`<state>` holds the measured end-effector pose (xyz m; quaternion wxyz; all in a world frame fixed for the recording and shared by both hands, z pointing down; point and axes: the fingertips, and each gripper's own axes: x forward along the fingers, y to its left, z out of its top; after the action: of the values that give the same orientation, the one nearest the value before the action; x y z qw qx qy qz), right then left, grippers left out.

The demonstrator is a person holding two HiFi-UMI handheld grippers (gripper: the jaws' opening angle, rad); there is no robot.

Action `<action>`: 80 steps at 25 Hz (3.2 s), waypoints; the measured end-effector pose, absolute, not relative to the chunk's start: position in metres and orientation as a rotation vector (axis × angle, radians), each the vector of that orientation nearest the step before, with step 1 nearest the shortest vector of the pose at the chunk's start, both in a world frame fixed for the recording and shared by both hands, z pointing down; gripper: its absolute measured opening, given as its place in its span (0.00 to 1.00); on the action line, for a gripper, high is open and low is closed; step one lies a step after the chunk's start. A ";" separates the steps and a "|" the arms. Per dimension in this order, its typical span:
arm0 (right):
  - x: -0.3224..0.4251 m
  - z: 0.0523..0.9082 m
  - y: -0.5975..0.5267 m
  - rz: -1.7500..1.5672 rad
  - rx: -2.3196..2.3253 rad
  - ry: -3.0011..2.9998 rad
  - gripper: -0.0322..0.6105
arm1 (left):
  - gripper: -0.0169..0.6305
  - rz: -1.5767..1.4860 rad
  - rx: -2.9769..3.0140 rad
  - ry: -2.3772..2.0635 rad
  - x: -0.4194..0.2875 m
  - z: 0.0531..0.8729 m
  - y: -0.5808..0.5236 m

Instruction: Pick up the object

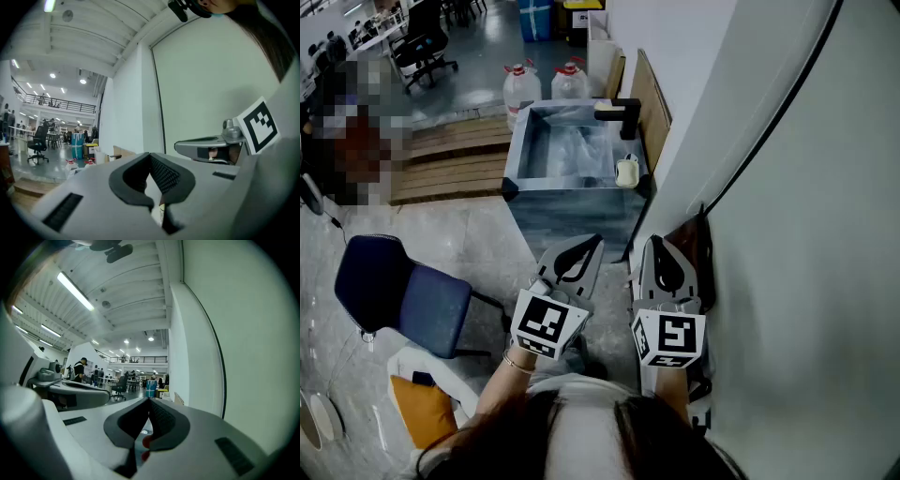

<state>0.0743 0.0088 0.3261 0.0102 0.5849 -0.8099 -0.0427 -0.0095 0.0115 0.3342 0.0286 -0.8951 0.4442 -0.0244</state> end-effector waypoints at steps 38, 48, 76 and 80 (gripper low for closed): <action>0.062 0.346 -0.126 -0.062 1.939 -2.438 0.09 | 0.04 -0.070 -2.886 1.172 -0.020 0.351 -0.124; 0.080 0.361 -0.192 0.032 1.934 -2.472 0.09 | 0.04 -0.104 -2.898 1.157 -0.003 0.360 -0.189; 0.100 0.464 -0.318 0.263 1.645 -2.359 0.09 | 0.04 -0.134 -2.932 1.153 0.031 0.388 -0.290; 0.105 0.481 -0.332 0.301 1.615 -2.327 0.10 | 0.04 -0.139 -2.962 1.184 0.034 0.394 -0.303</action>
<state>0.1045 -0.3322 0.4812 0.1460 0.5608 -0.8082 0.1046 0.0336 -0.3026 0.3939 -0.0255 -0.9274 0.3708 -0.0436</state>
